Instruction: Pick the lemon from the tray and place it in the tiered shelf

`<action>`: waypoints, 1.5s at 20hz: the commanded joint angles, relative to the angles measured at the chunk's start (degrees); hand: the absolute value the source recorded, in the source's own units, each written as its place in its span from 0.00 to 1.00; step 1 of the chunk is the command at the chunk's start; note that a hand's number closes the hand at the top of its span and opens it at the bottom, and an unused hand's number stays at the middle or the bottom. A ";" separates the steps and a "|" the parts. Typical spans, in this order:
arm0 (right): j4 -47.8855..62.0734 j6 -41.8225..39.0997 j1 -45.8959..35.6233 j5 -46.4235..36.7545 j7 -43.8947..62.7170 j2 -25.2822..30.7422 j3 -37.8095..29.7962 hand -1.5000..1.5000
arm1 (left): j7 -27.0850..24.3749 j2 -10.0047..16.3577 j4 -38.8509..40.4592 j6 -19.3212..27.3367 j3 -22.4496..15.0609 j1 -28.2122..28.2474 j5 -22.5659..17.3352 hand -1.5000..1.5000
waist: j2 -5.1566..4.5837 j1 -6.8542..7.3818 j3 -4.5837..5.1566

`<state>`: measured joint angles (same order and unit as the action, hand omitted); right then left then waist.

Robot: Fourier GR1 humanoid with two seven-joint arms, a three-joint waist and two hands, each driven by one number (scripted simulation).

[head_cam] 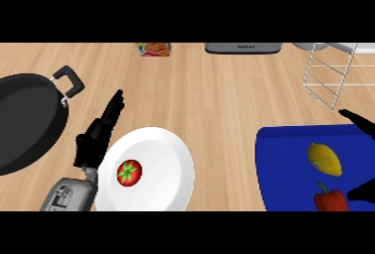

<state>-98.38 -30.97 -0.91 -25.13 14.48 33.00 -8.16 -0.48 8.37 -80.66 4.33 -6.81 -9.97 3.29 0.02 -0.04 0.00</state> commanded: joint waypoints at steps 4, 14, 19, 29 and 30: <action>-1.25 -1.27 2.29 -5.50 -1.47 -2.25 -0.28 0.00 | -1.42 -0.16 4.17 -2.14 3.15 -3.09 1.04 0.50 | -0.01 -0.25 0.01; 4.68 5.66 1.07 -15.06 -4.22 -8.88 3.10 0.00 | 3.07 -0.88 -2.71 -3.45 3.50 -0.23 2.14 0.50 | 0.03 -0.05 0.00; 15.56 5.31 -3.98 -16.79 -10.17 -6.86 0.46 0.00 | 0.23 -2.33 -0.92 -4.37 3.70 0.36 2.84 0.50 | -0.03 0.09 -0.01; 16.73 6.13 -2.20 -19.51 -12.37 -10.35 1.57 0.00 | 3.80 -3.62 -1.91 -4.06 5.09 -2.17 3.78 0.50 | -0.01 -0.02 -0.01; 20.02 6.91 -4.40 -20.15 -13.40 -10.24 1.49 0.00 | 2.58 -0.96 -2.18 -7.54 6.52 -0.19 2.21 0.50 | -0.02 0.11 -0.01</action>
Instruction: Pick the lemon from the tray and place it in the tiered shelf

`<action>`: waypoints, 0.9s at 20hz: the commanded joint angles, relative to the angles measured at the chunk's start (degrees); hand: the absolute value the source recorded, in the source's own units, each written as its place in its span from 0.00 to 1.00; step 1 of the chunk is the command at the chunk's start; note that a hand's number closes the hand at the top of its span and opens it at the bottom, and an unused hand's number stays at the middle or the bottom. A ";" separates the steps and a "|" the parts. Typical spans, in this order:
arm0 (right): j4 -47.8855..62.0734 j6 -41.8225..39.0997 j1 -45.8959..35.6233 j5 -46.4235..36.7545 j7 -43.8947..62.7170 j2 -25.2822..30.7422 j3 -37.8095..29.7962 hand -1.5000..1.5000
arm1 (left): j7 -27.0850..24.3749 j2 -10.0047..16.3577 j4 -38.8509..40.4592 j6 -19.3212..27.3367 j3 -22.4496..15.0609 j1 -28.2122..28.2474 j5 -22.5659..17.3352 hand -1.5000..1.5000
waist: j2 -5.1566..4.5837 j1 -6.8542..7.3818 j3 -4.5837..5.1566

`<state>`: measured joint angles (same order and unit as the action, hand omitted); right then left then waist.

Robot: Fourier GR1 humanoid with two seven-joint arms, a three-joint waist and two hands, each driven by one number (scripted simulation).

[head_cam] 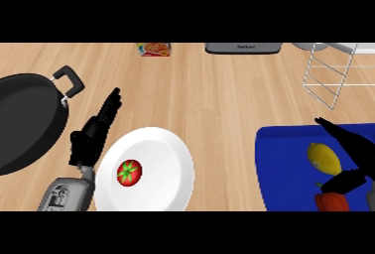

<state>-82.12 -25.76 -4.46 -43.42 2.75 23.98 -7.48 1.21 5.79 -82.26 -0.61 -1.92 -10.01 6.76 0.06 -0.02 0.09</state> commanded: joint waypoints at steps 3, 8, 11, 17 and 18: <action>8.50 2.78 -1.71 -4.07 -4.61 -0.46 2.48 1.00 | 0.85 -1.07 0.27 -0.12 0.20 -0.65 -0.08 0.50 | -0.13 0.24 -0.11; 2.36 4.16 1.38 -6.78 -8.03 2.41 3.12 1.00 | -0.02 -3.33 2.81 3.23 -1.72 -2.44 4.02 0.50 | -0.09 -0.22 -0.09; 0.96 5.49 3.62 -6.65 -9.49 1.19 2.15 1.00 | -4.64 -1.77 5.96 1.28 0.62 -2.36 2.68 0.50 | -0.09 -0.25 -0.08; -5.28 -10.83 -2.99 -2.57 4.34 0.54 1.06 1.00 | 0.69 -0.23 -2.65 -1.15 0.28 1.60 0.94 0.50 | 0.13 0.52 0.01; -7.75 -16.44 -4.23 -1.44 9.62 -0.18 1.49 1.00 | 1.50 -1.86 -1.85 0.33 -1.04 0.95 2.25 0.50 | 0.27 0.38 0.12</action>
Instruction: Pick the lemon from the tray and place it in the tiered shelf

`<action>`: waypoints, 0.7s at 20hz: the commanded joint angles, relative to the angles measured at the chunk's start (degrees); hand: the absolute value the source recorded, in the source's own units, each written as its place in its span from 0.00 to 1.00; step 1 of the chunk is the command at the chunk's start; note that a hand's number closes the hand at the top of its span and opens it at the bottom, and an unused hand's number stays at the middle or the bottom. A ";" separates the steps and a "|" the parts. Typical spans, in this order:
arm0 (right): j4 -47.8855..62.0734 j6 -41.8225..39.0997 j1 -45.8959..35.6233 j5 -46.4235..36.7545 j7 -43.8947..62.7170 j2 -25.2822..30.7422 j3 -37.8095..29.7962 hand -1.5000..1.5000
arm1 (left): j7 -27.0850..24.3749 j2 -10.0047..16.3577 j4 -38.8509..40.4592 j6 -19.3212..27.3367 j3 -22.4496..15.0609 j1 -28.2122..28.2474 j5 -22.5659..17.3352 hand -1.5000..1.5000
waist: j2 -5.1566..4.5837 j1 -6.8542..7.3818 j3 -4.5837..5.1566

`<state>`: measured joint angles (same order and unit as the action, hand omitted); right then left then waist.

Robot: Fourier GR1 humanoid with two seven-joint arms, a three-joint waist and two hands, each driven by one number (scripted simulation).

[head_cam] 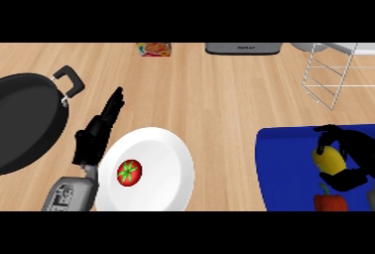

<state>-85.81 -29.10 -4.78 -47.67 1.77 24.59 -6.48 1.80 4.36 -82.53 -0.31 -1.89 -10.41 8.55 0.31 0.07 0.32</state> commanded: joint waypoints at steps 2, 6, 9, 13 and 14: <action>-1.34 -21.88 -8.01 6.22 15.78 0.31 -2.25 1.00 | 0.15 1.83 -0.92 -2.26 0.90 0.50 -1.40 0.50 | -0.04 0.60 0.02; -3.39 -32.51 -17.49 13.85 30.52 -6.64 -8.96 1.00 | 0.60 0.51 1.14 0.04 1.05 -2.06 -0.10 0.50 | -0.03 -0.55 -0.06; -0.77 -28.80 -27.04 18.23 39.03 -11.69 -17.25 1.00 | 1.81 1.81 -1.12 -2.18 0.84 -0.63 -1.18 0.50 | 0.20 0.29 -0.06; -3.69 -26.31 -37.42 23.72 50.85 -13.85 -23.28 1.00 | -0.62 -0.69 0.27 0.78 -0.23 1.22 0.62 0.50 | 0.47 -0.70 -0.08; -1.91 -25.76 -42.11 24.31 54.07 -12.94 -23.81 1.00 | -1.27 -0.12 -0.66 -0.48 -0.09 2.60 -0.34 0.50 | 0.32 0.05 -0.11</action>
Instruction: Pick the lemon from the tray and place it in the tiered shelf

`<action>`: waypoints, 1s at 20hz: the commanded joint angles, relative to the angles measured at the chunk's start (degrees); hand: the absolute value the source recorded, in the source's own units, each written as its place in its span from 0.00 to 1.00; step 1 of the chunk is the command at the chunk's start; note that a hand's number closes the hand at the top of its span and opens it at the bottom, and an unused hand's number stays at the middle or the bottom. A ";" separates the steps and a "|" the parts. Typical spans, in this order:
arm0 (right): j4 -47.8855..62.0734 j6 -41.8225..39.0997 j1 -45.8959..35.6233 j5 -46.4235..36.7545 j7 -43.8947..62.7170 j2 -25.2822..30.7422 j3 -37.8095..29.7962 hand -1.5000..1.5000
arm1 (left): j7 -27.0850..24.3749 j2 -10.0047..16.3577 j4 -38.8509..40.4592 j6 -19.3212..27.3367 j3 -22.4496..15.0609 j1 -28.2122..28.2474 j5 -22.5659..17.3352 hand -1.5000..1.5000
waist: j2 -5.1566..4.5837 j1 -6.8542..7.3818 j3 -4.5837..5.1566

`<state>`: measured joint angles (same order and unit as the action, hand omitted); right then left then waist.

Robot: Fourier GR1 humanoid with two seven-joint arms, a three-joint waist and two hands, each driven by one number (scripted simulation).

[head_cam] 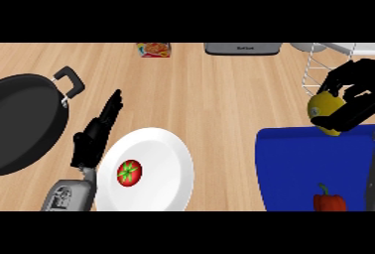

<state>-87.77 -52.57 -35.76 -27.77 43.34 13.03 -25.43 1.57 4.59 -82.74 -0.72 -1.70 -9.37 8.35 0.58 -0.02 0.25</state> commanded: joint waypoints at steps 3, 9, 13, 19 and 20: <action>3.00 -0.21 -19.52 6.62 18.04 2.56 -7.66 1.00 | -2.42 0.25 1.88 -0.51 0.15 0.50 0.12 0.50 | -0.24 -0.06 -0.09; 10.20 2.07 -28.79 1.69 18.30 12.81 -4.62 1.00 | 1.28 -1.00 -1.16 0.56 -1.40 -0.10 1.17 0.50 | -0.49 0.49 -0.16; 17.82 4.98 -34.77 -3.14 14.07 18.87 -2.13 1.00 | 0.67 -2.71 -0.35 1.33 -2.40 0.00 1.57 0.50 | -0.78 1.11 -0.17; 28.43 14.72 -36.63 -12.15 0.77 24.30 3.75 1.00 | -0.25 -1.94 0.74 0.53 -1.00 -2.42 0.70 0.50 | -1.40 1.90 -0.21; 31.21 12.64 -39.12 -11.71 0.96 25.57 4.05 1.00 | -1.83 -2.58 2.99 1.45 -1.25 -3.36 1.68 0.50 | -1.23 1.42 -0.19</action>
<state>-63.25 -43.78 -71.55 -35.98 48.37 34.91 -24.31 1.00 3.42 -82.37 -0.58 -2.60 -10.88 9.11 -0.48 1.43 0.06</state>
